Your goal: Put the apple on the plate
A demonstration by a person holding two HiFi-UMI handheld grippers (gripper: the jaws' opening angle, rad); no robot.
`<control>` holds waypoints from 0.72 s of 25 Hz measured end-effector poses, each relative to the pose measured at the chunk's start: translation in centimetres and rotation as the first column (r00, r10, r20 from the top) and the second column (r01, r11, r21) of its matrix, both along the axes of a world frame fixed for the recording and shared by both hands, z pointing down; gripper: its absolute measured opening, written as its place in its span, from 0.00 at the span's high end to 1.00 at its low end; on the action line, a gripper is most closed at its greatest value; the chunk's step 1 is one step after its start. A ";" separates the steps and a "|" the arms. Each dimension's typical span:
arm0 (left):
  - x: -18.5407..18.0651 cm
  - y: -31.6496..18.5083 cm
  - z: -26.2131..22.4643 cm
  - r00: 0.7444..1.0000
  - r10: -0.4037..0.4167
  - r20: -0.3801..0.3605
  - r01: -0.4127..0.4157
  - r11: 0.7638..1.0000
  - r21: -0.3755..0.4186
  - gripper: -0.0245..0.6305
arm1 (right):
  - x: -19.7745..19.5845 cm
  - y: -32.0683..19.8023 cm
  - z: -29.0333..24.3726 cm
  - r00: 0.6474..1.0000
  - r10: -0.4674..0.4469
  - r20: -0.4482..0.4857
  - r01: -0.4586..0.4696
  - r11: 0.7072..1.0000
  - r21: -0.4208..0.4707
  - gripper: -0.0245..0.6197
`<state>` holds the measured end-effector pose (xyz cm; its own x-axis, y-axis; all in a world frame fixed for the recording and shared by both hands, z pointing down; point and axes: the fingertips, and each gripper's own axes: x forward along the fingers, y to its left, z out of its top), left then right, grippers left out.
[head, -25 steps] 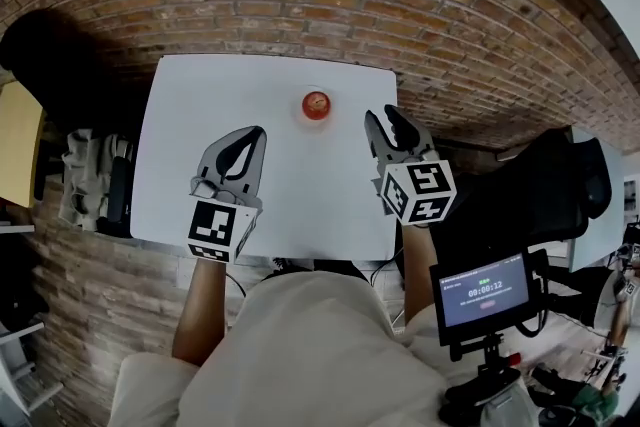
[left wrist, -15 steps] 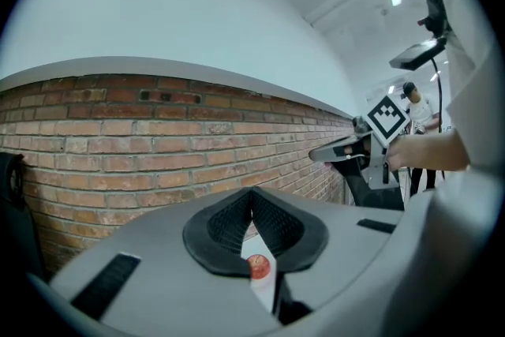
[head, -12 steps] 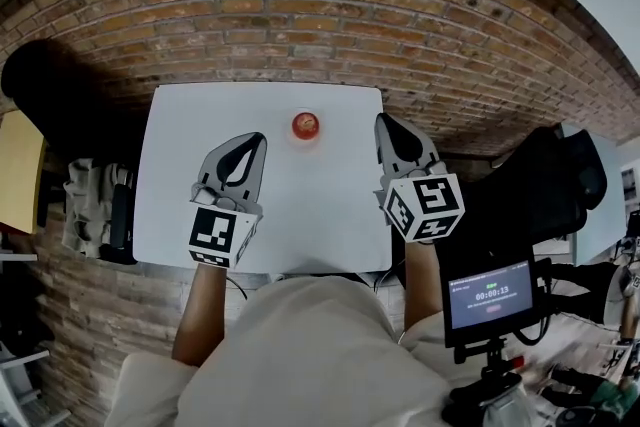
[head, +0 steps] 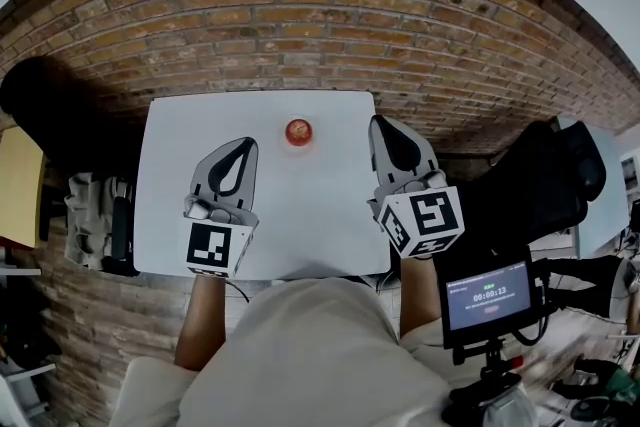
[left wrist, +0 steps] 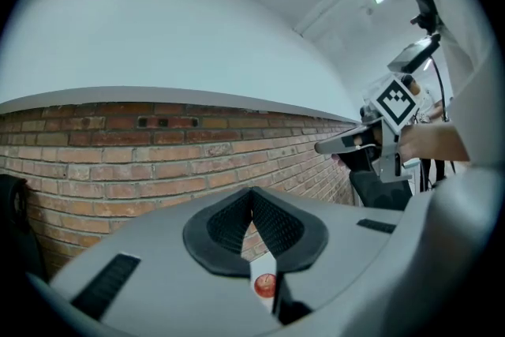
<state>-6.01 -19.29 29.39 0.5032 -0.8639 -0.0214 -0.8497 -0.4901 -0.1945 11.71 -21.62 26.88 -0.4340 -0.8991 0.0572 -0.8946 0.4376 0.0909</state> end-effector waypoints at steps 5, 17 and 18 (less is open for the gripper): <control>0.1 0.1 -0.8 1.000 -0.008 -0.023 0.009 1.000 0.024 0.95 | 0.1 0.1 0.2 1.000 -0.012 0.008 0.012 1.000 0.003 0.96; -0.1 -1.0 0.1 0.998 -0.068 -0.011 0.068 0.998 0.014 0.95 | 0.1 -0.9 1.9 0.999 -0.033 -0.006 0.033 0.999 -0.030 0.96; 0.1 -1.1 0.2 0.998 -0.059 -0.007 0.059 0.998 0.010 0.95 | 0.0 -1.1 2.0 0.999 -0.035 -0.005 0.035 0.999 -0.032 0.96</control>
<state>-5.90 -20.37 29.60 0.4514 -0.8917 -0.0335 -0.8782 -0.4373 -0.1939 11.76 -22.71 28.91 -0.4649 -0.8809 0.0886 -0.8780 0.4716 0.0816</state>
